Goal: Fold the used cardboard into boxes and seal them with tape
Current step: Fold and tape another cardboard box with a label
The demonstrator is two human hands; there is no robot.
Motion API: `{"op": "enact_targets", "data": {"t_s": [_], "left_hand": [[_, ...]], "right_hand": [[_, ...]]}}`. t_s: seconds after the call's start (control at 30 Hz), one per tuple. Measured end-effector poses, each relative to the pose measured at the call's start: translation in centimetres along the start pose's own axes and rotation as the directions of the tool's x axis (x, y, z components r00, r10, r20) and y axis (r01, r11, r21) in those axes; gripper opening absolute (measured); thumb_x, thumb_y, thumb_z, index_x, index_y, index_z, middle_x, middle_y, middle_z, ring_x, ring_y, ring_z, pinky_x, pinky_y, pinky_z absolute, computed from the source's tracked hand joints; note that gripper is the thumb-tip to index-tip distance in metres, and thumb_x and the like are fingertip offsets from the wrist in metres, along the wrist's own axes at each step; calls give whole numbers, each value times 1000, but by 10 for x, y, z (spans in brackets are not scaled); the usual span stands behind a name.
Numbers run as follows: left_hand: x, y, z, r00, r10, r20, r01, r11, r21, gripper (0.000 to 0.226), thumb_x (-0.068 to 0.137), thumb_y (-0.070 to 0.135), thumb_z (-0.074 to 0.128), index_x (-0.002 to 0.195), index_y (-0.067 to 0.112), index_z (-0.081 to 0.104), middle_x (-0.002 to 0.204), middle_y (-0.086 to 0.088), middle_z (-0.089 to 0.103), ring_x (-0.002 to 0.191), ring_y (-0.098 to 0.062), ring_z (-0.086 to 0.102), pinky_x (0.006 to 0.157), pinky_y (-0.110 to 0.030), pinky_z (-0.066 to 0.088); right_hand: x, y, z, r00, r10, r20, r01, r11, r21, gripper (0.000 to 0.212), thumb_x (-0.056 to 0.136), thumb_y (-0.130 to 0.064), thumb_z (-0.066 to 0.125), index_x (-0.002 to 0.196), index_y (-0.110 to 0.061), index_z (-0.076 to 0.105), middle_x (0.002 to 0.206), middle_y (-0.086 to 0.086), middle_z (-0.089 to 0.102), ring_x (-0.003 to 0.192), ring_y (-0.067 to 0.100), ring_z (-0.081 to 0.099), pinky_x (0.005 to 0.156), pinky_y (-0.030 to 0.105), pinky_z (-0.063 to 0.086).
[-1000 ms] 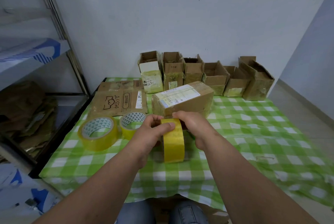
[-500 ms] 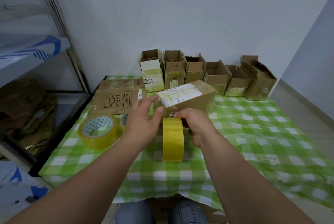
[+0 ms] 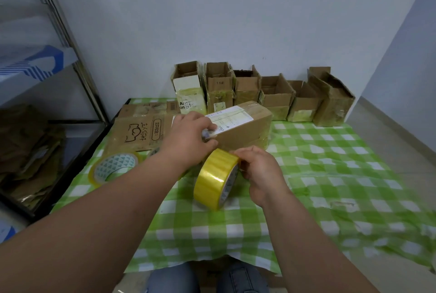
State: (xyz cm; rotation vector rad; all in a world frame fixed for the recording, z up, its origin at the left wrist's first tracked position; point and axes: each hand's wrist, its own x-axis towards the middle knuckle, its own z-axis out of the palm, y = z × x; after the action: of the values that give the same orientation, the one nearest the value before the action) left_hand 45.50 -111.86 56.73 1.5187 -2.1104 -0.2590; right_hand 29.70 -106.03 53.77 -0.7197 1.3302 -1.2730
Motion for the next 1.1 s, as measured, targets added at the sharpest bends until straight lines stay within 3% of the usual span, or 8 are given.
{"op": "enact_targets", "data": {"t_s": [0.13,0.27,0.4,0.53,0.73,0.9,1.1], "left_hand": [[-2,0,7,999,11,-31,-10,999,42,37,82,33,77,116,29,63,127,6,49,123,-20,33,95,-37,40],[-3,-4,10,997,57,-45,-54,997,52,43,80,34,79,119,28,64,127,5,52,120,-20,36,95,-33,37],[-2,-19,-7,987,108,118,-110,994,15,54,85,37,73,136,38,54,144,12,46,131,-17,34,107,-30,25],[3,-30,-21,952,132,277,-152,987,53,59,92,26,67,141,47,42,154,14,37,139,-19,29,119,-41,19],[0,-31,-15,965,190,179,-203,978,56,54,91,30,68,139,44,47,150,11,43,135,-18,34,112,-36,26],[2,-24,-14,976,149,158,-160,986,53,49,88,41,69,135,43,54,145,14,47,133,-15,34,107,-33,28],[0,-20,-4,991,134,25,-135,990,32,42,85,41,72,126,33,65,130,9,57,121,-16,41,101,-34,38]], "right_hand": [[-2,3,-2,1000,-8,-16,9,997,81,12,89,-5,61,80,-12,62,102,15,73,90,23,63,70,30,44],[0,6,-4,999,-8,-44,15,988,152,15,92,-1,56,81,-10,62,98,8,75,98,25,65,73,30,45],[2,7,-1,998,17,-62,-3,978,208,15,93,-2,56,82,-11,61,96,9,75,99,28,66,76,35,49],[-1,3,9,999,38,-38,-26,964,264,16,93,-1,53,82,-10,58,89,8,74,86,24,66,70,33,49],[-5,-1,16,999,35,-12,-31,967,253,15,92,0,54,82,-10,58,93,11,75,84,23,68,69,32,50],[-4,-1,15,1000,24,-11,-20,970,241,15,91,0,54,81,-10,58,90,9,76,84,23,68,71,33,49],[-4,-2,15,999,8,33,-16,974,227,15,92,0,53,81,-10,57,90,10,76,79,20,68,68,30,48]]}}
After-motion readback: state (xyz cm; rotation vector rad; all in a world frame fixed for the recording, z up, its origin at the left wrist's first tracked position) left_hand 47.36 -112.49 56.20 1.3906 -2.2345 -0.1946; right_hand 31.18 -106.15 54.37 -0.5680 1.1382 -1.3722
